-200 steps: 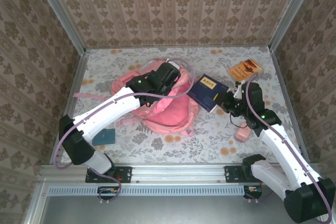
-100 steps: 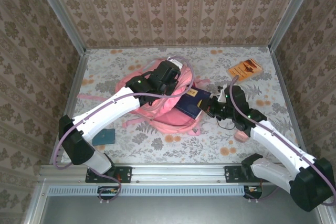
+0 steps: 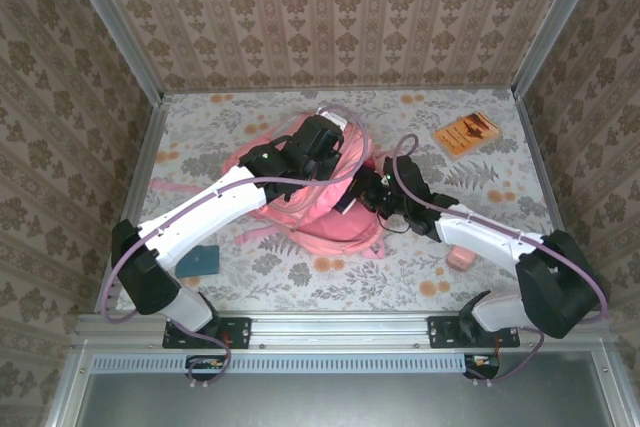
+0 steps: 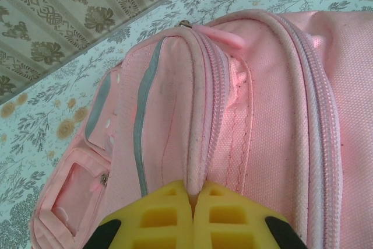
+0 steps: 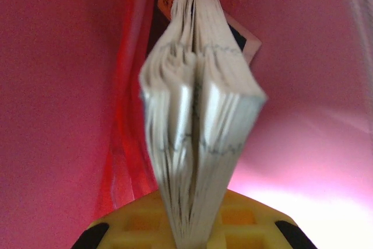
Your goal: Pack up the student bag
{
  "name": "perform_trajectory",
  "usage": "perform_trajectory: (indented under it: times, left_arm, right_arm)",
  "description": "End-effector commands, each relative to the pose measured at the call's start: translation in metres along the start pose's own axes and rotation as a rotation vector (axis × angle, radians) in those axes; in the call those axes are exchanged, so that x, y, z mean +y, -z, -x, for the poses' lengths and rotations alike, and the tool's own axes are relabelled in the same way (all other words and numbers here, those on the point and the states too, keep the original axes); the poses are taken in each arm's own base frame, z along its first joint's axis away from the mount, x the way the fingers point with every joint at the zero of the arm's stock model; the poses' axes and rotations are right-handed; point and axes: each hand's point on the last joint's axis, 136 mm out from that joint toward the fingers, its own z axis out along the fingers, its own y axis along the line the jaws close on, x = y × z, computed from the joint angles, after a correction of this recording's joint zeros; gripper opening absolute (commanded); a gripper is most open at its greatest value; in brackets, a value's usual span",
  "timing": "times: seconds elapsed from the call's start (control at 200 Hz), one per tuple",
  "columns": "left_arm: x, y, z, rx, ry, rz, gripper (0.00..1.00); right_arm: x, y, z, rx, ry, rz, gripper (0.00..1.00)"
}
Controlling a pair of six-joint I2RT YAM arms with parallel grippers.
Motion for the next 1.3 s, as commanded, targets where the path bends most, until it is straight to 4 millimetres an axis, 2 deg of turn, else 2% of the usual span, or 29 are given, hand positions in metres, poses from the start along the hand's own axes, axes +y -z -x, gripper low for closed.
perform_trajectory:
  times: [0.0,0.125,0.26,0.345,0.39,0.485,0.58,0.73,0.93,0.995,1.035,1.055,1.185,1.295]
  left_arm:
    - [0.01,0.033,0.048,-0.199,0.125,-0.009,0.0]
    - [0.012,0.033,0.046,-0.199,0.126,0.007,0.0]
    - [0.014,0.03,0.043,-0.19,0.127,0.019,0.0]
    - [0.014,0.027,0.041,-0.184,0.13,0.025,0.0]
    - [0.014,0.025,0.04,-0.18,0.135,0.026,0.0]
    - [0.016,0.023,0.038,-0.175,0.145,0.027,0.0]
    - [0.017,0.02,0.034,-0.162,0.16,0.016,0.0]
    - [0.019,0.013,0.028,-0.146,0.182,0.008,0.0]
    - [0.023,0.008,0.023,-0.136,0.194,0.009,0.0]
    - [0.025,0.004,0.017,-0.119,0.194,0.015,0.0]
    - [0.025,0.002,0.013,-0.109,0.194,0.017,0.0]
    - [0.026,0.001,0.012,-0.105,0.195,0.018,0.0]
    - [0.025,-0.01,-0.009,-0.054,0.195,0.004,0.0]
    - [0.024,-0.021,-0.037,0.012,0.208,-0.02,0.02]
  right_arm:
    - [0.024,-0.011,0.024,-0.124,-0.031,0.053,0.0]
    - [0.019,-0.035,0.022,-0.105,-0.068,0.055,0.0]
    - [0.034,-0.064,0.017,-0.038,-0.071,0.114,0.08]
    - [0.042,-0.079,0.015,-0.007,-0.084,0.15,0.17]
    - [0.044,-0.085,0.014,0.005,-0.097,0.167,0.26]
    - [0.04,-0.088,0.011,0.023,-0.127,0.166,0.42]
    - [0.031,-0.078,0.009,0.032,-0.139,0.133,0.51]
    - [0.011,-0.059,0.003,0.067,-0.179,0.089,0.53]
    - [-0.001,-0.024,-0.008,0.099,-0.181,0.078,0.38]
    - [-0.006,-0.011,-0.011,0.098,-0.163,0.064,0.34]
    - [-0.016,-0.005,-0.014,0.097,-0.154,0.028,0.32]
    - [-0.012,0.004,-0.013,0.087,-0.14,0.036,0.31]
    - [-0.039,0.033,-0.017,0.052,-0.082,-0.066,0.29]
    - [-0.061,0.058,-0.012,0.0,-0.027,-0.162,0.29]
